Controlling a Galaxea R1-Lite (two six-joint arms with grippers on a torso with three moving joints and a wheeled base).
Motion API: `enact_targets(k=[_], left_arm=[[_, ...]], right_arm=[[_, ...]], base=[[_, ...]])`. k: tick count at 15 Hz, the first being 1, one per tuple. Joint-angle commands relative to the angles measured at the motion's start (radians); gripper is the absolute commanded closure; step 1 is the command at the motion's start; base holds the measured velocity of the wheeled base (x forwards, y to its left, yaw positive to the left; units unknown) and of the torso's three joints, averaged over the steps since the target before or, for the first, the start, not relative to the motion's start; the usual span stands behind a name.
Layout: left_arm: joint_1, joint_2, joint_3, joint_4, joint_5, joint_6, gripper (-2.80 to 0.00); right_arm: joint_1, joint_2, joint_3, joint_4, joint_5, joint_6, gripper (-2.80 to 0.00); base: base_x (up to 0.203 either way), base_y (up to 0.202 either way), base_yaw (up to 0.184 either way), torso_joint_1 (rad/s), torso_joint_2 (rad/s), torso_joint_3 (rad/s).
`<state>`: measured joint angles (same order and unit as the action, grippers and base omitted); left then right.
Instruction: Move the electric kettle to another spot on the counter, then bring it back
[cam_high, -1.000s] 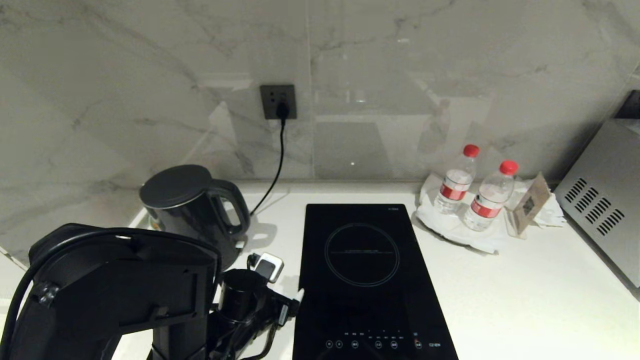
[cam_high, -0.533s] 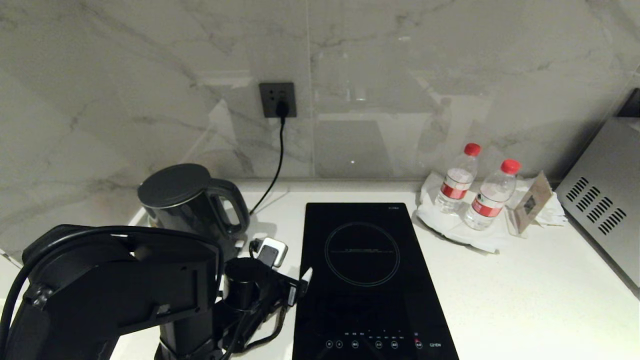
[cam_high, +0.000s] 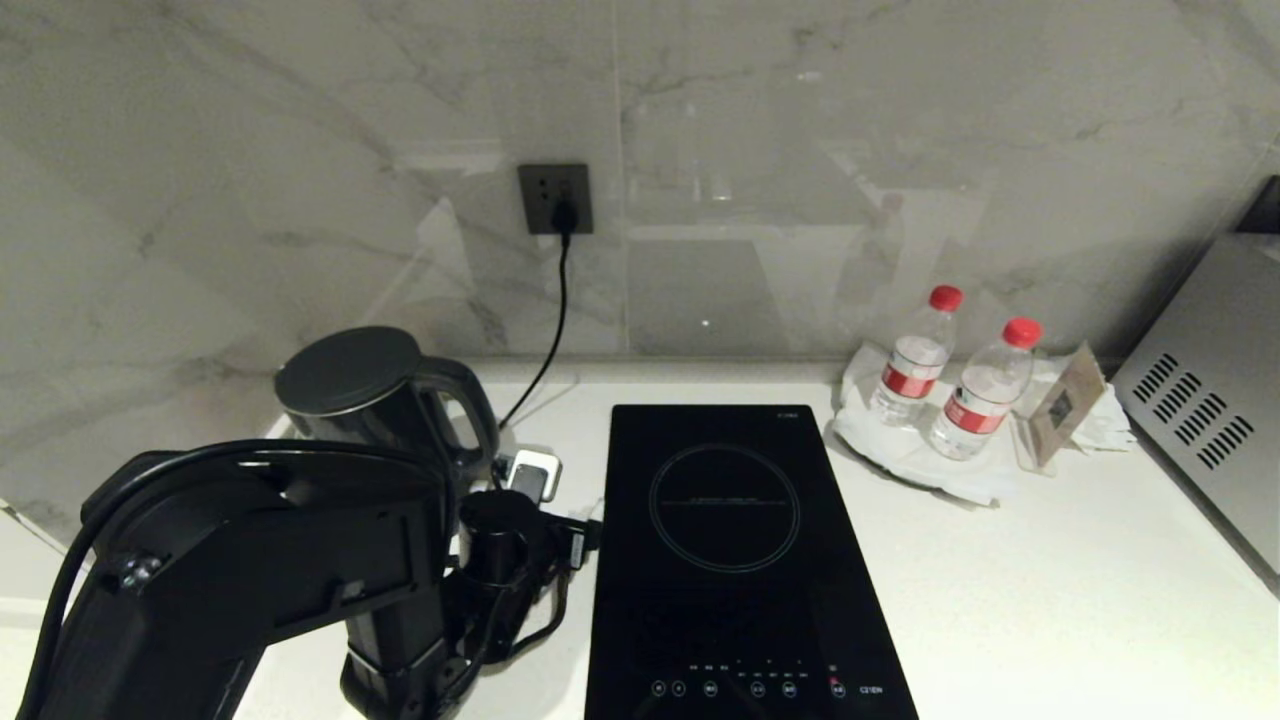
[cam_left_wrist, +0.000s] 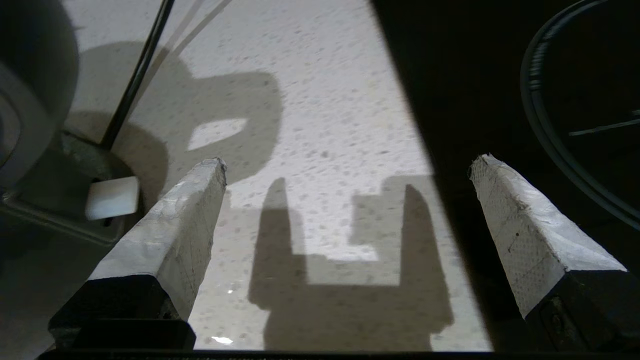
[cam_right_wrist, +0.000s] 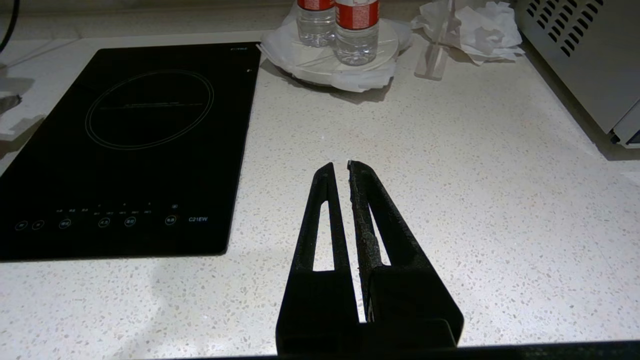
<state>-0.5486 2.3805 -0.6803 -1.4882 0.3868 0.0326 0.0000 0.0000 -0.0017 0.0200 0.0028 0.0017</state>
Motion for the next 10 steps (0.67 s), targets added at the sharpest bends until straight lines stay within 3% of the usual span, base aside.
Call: enact_targets(k=[1,6,10], left_arm=[[0.018,0.009,-0.002,0.004,0.002,0.001,-2.80],[0.064,0.006,-0.048,0.081,0.001,-0.002,-2.80],[0.063,-0.015,-0.044,0.077,0.001,-0.020,-2.80]], right_arm=[[0.000,0.000,0.000,0.000,0.000,0.000,0.00],[0.000,0.000,0.000,0.000,0.000,0.000,0.00],[0.000,0.000,0.001,0.000,0.000,0.000,0.00]], base=[[0.000,0.000,0.000,0.000,0.00,0.000],[0.000,0.000,0.000,0.000,0.00,0.000],[0.000,0.000,0.000,0.000,0.00,0.000]])
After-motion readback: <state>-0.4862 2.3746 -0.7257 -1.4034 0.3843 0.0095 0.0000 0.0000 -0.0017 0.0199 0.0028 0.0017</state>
